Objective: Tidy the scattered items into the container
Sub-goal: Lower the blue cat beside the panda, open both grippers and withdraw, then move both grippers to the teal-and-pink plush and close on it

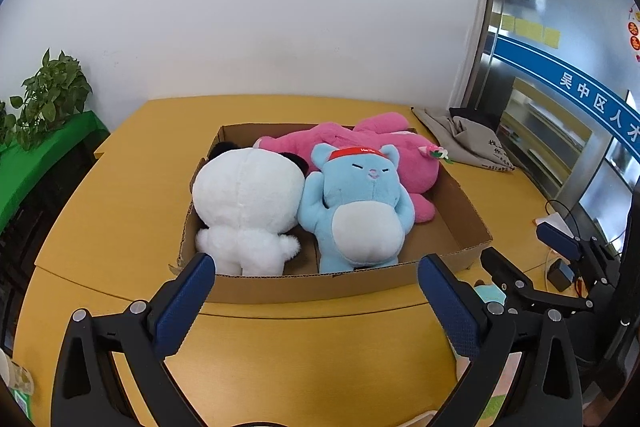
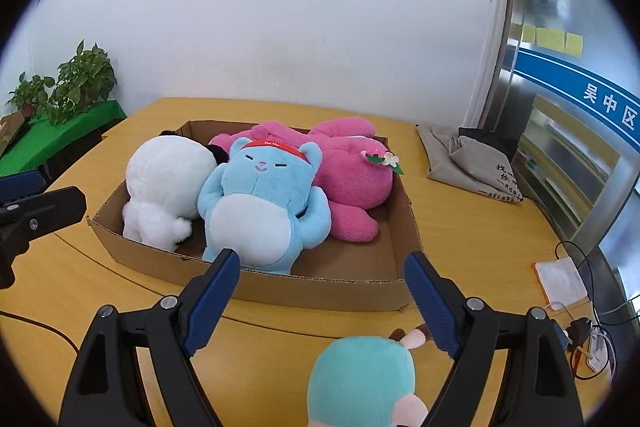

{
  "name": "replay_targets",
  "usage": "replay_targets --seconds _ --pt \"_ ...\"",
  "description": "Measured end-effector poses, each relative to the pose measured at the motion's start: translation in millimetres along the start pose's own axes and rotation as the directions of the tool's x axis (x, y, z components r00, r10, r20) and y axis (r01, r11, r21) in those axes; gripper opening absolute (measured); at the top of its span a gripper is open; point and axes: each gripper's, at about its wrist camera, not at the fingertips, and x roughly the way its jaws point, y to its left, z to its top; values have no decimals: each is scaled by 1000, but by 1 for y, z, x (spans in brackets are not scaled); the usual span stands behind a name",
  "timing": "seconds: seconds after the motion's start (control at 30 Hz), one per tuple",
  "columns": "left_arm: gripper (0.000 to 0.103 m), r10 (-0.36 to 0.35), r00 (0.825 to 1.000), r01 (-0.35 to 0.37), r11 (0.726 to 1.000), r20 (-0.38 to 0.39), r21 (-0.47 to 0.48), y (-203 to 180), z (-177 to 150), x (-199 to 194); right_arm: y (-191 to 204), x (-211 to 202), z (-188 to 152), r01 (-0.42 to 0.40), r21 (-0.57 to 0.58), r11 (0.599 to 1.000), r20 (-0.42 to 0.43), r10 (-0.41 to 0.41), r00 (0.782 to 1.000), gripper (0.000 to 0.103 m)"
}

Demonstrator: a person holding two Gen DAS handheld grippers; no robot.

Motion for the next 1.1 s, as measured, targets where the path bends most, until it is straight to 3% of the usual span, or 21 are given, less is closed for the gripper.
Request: replay_targets --seconds 0.57,1.1 --pt "103 -21 1000 21 1000 5 15 -5 -5 -15 4 -17 -4 10 -1 1000 4 -10 1000 85" --pt "103 -35 999 35 999 -24 11 -10 -8 -4 1 -10 -13 5 9 1000 -16 -5 1000 85"
